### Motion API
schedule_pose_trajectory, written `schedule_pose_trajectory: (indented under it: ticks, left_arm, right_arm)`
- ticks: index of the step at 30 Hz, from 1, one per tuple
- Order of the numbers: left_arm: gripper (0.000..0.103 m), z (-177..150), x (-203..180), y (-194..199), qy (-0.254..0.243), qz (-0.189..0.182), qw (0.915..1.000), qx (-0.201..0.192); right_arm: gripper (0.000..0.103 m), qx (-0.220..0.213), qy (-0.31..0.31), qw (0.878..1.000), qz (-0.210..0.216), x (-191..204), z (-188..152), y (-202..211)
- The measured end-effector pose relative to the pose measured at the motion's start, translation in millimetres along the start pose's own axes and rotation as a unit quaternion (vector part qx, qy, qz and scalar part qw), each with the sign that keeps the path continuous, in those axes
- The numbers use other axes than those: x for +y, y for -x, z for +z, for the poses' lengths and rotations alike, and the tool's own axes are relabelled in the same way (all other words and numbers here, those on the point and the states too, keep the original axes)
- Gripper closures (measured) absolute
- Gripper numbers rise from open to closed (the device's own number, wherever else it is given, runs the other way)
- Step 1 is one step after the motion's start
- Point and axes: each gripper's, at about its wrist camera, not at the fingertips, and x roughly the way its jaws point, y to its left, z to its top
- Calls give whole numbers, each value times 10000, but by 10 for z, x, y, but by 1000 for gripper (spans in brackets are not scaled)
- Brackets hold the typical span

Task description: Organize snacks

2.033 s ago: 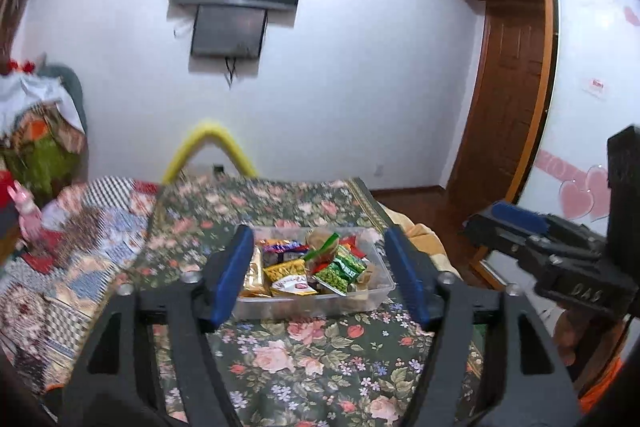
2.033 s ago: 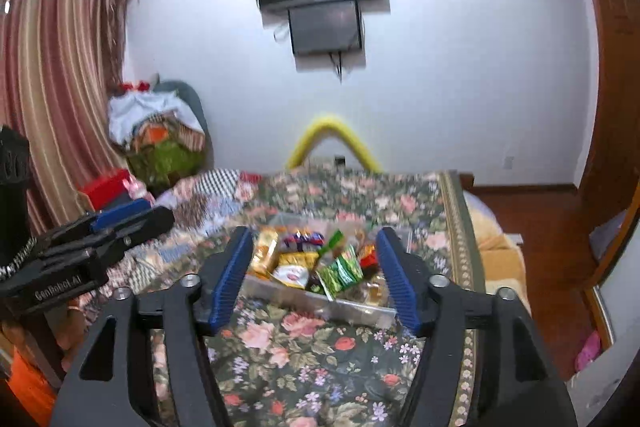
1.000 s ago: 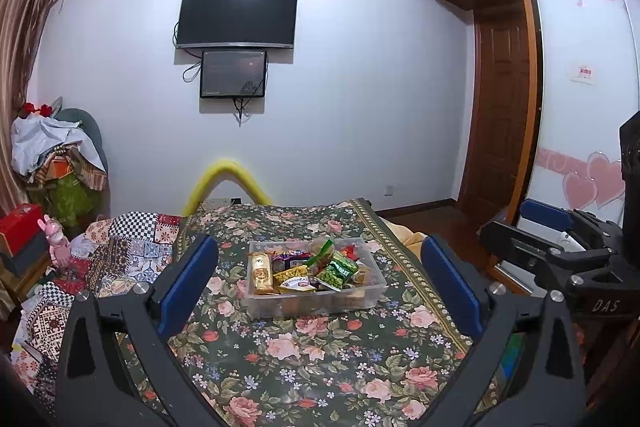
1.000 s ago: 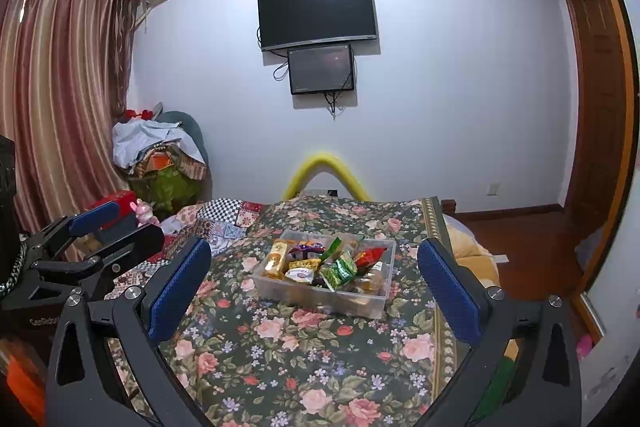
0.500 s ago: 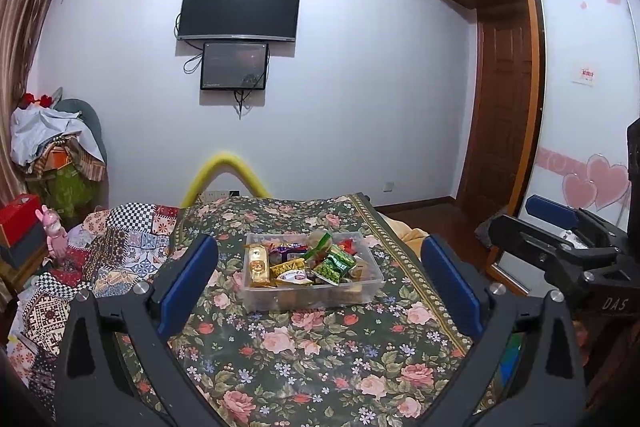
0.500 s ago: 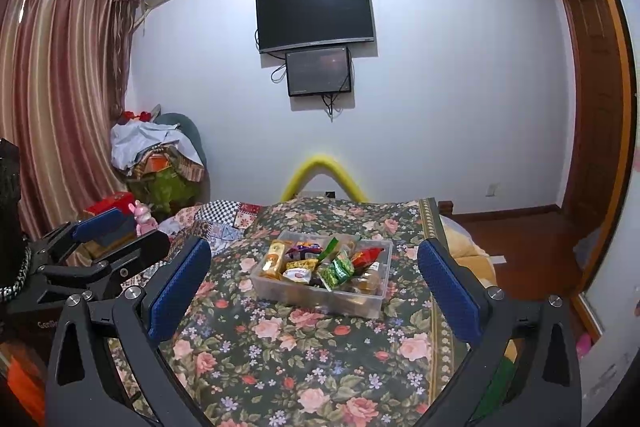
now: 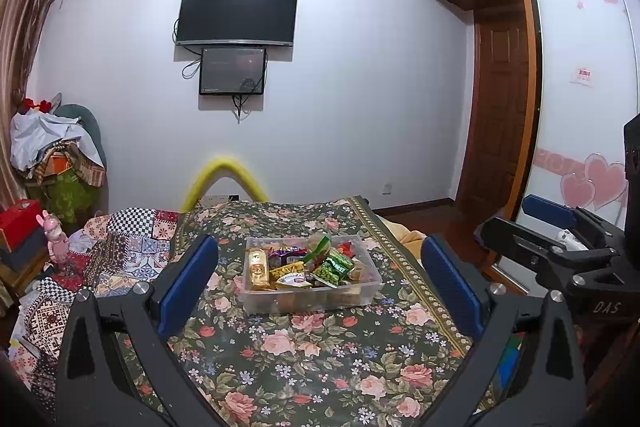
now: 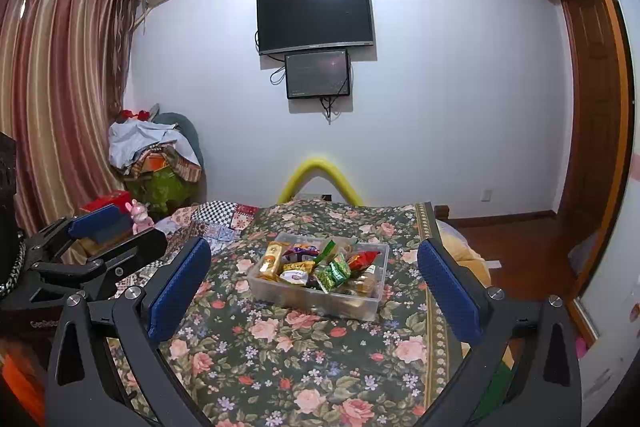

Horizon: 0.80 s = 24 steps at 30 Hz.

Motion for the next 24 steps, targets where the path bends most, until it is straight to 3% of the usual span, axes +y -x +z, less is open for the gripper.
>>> schedule_pose_trajectory:
  ticks: [24]
  left_arm:
    - [0, 10, 27, 7, 99, -44, 9999, 25]
  right_arm:
    - [0, -20, -34, 10000, -46, -5, 20, 3]
